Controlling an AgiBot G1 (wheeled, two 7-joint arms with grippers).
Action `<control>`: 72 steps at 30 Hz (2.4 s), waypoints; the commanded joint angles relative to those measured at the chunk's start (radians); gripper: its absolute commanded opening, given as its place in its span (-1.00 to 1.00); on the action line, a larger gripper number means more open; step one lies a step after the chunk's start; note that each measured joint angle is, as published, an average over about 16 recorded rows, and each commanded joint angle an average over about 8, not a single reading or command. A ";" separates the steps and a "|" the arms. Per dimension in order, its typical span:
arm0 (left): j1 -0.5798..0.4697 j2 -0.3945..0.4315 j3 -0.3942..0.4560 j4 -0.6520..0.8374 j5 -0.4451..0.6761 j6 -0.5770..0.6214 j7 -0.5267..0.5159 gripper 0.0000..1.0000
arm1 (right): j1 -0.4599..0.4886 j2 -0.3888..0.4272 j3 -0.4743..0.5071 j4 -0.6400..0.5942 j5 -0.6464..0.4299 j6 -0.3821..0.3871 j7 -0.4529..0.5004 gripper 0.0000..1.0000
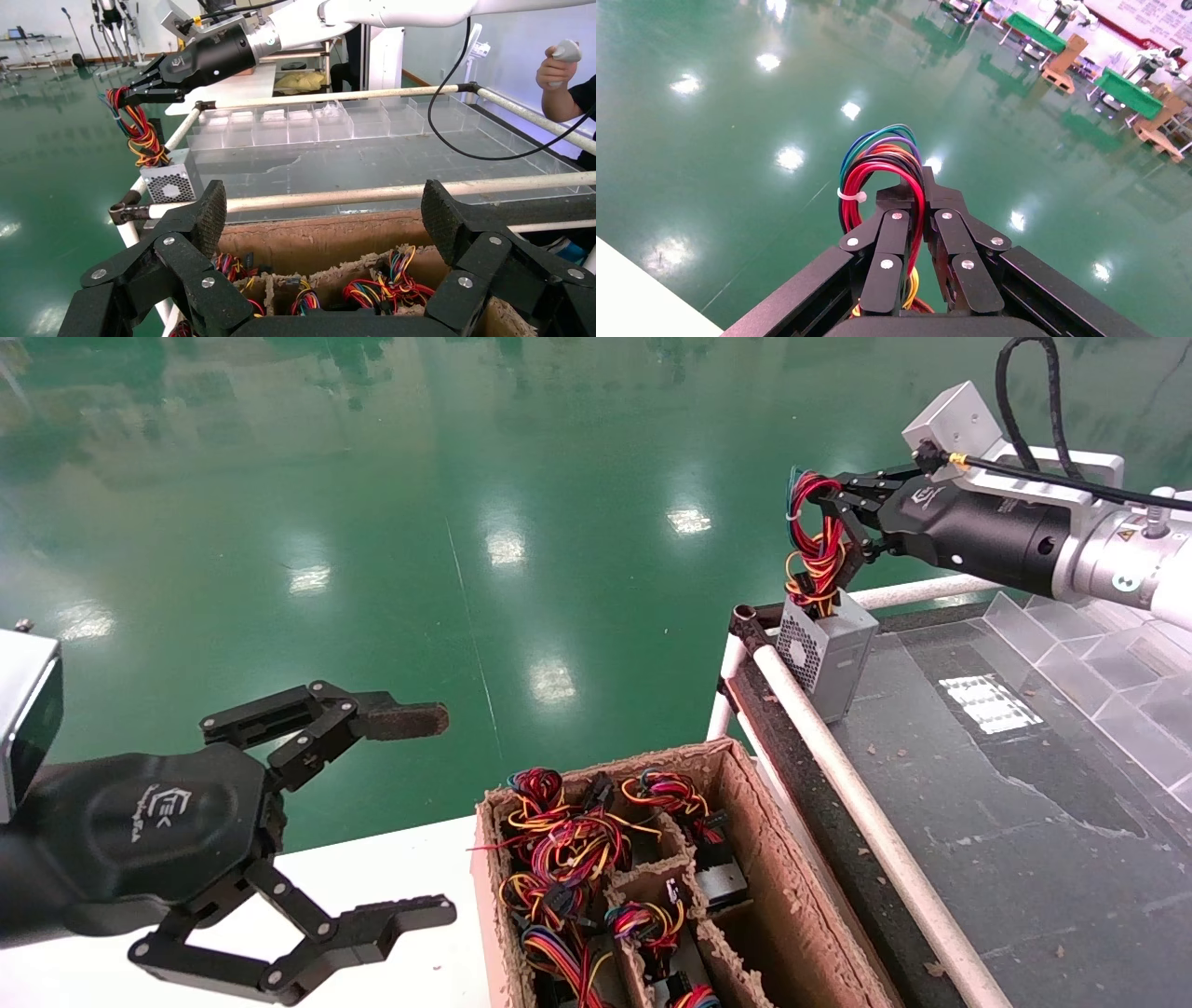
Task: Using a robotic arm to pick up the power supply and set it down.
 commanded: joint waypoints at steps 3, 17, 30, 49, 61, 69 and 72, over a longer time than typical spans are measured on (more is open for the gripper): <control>0.000 0.000 0.000 0.000 0.000 0.000 0.000 1.00 | 0.007 -0.002 -0.004 -0.015 -0.005 -0.004 -0.003 1.00; 0.000 0.000 0.000 0.000 0.000 0.000 0.000 1.00 | 0.028 0.011 -0.009 -0.047 -0.014 -0.004 -0.008 1.00; 0.000 0.000 0.000 0.000 0.000 0.000 0.000 1.00 | 0.058 0.062 0.010 -0.050 0.013 -0.025 -0.006 1.00; 0.000 0.000 0.000 0.000 0.000 0.000 0.000 1.00 | -0.095 0.158 0.072 0.198 0.199 -0.117 0.094 1.00; 0.000 0.000 0.000 0.000 0.000 0.000 0.000 1.00 | -0.251 0.233 0.073 0.445 0.301 -0.200 0.223 1.00; 0.000 0.000 0.000 0.000 0.000 0.000 0.000 1.00 | -0.355 0.282 0.073 0.610 0.369 -0.255 0.310 1.00; 0.000 0.000 0.000 0.000 0.000 0.000 0.000 1.00 | -0.394 0.300 0.073 0.672 0.395 -0.276 0.342 1.00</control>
